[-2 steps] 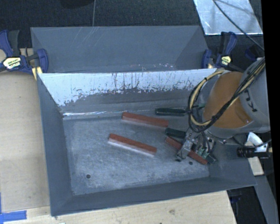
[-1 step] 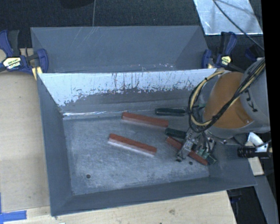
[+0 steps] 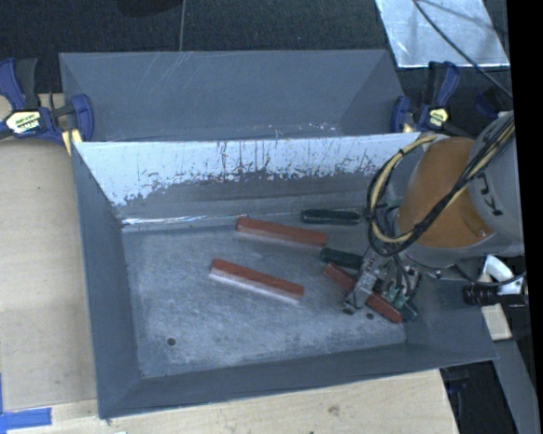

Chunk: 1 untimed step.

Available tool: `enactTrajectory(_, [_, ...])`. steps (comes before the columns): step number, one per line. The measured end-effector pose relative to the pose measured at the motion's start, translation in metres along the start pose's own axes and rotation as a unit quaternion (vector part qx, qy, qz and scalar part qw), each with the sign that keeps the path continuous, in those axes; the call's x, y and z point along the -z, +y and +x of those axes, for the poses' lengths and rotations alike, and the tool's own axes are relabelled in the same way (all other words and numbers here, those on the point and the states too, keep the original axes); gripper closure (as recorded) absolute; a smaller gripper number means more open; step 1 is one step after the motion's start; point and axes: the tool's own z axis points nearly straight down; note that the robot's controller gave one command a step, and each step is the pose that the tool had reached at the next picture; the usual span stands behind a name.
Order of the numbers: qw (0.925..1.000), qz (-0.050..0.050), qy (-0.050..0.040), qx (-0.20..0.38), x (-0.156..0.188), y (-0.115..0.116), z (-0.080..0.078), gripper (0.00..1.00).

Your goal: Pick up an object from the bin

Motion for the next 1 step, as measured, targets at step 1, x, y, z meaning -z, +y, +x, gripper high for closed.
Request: enactTrajectory(1, [1.0, 0.001, 0.0024, 0.0, 0.0226, -0.0008, 0.0012, 1.0])
